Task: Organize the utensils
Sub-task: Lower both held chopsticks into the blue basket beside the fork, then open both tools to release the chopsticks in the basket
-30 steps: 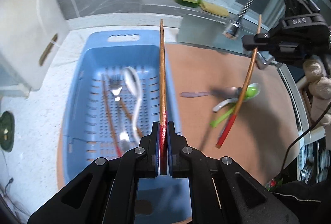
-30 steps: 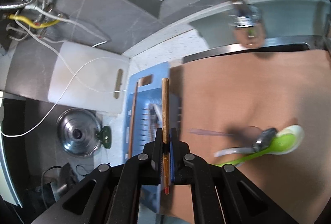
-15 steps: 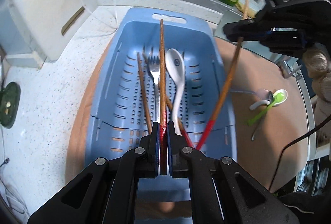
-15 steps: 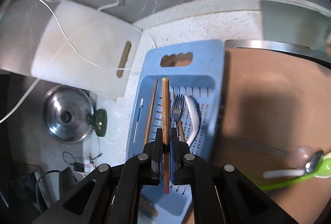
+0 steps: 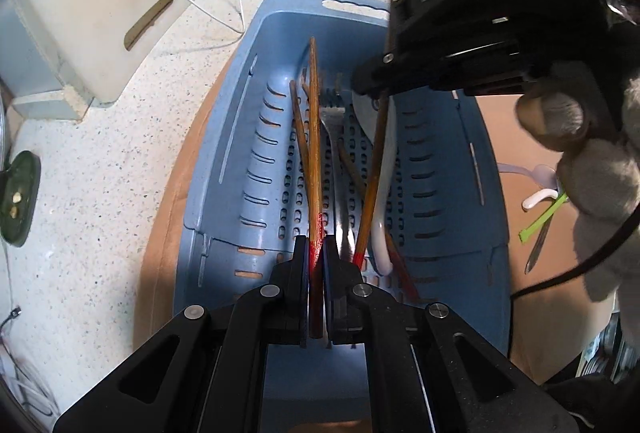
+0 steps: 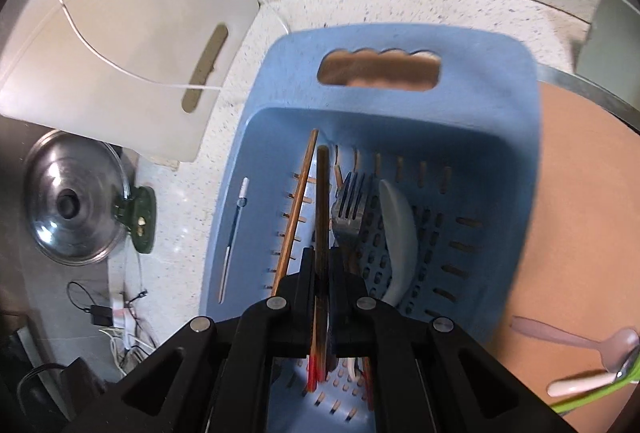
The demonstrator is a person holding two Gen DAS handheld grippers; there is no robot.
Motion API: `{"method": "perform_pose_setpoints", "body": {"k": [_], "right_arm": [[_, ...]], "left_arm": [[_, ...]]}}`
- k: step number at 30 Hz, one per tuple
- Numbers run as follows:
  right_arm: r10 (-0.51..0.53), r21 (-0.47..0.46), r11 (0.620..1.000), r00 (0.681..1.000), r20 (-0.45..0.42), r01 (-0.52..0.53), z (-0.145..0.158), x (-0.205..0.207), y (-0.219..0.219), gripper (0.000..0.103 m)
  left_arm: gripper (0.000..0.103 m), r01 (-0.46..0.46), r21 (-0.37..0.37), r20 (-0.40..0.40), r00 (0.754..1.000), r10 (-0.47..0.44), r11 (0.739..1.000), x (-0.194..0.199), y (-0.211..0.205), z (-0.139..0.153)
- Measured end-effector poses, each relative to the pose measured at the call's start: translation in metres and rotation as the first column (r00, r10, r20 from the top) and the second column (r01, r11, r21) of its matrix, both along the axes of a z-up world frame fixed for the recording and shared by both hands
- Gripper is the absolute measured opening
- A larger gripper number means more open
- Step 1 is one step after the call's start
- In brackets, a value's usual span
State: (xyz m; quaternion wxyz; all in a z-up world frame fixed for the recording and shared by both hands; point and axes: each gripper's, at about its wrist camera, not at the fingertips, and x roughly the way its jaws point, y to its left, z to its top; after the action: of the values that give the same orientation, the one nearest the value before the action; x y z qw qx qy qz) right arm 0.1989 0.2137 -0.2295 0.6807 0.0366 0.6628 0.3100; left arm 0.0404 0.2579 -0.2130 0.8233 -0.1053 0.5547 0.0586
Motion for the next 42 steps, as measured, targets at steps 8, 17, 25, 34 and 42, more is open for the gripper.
{"method": "perform_pose_setpoints", "body": {"k": [8, 17, 25, 34, 42], "right_arm": [[0.01, -0.045, 0.999, 1.0, 0.005, -0.01, -0.017, 0.003, 0.021, 0.005], [0.029, -0.071, 0.997, 1.0, -0.006, -0.03, -0.03, 0.006, 0.029, 0.005], [0.051, -0.079, 0.996, 0.999, -0.01, -0.051, -0.035, 0.006, 0.035, 0.006], [0.066, -0.07, 0.995, 0.998, 0.001, -0.066, -0.025, 0.005, 0.03, 0.02], [0.12, -0.03, 0.993, 0.99, 0.077, -0.118, 0.013, -0.003, 0.015, 0.02]], "left_arm": [[0.005, 0.009, 0.022, -0.041, 0.999, -0.008, 1.0, 0.005, 0.002, -0.013], [0.006, 0.004, 0.013, -0.065, 0.998, -0.003, 1.0, 0.009, 0.006, -0.023], [0.006, 0.004, 0.015, -0.082, 0.997, -0.003, 1.0, 0.016, 0.008, -0.034], [0.016, -0.02, 0.019, -0.053, 0.998, 0.021, 1.0, 0.019, 0.013, -0.021], [0.017, -0.021, 0.039, -0.019, 1.0, 0.022, 0.999, 0.012, 0.005, 0.002]]}}
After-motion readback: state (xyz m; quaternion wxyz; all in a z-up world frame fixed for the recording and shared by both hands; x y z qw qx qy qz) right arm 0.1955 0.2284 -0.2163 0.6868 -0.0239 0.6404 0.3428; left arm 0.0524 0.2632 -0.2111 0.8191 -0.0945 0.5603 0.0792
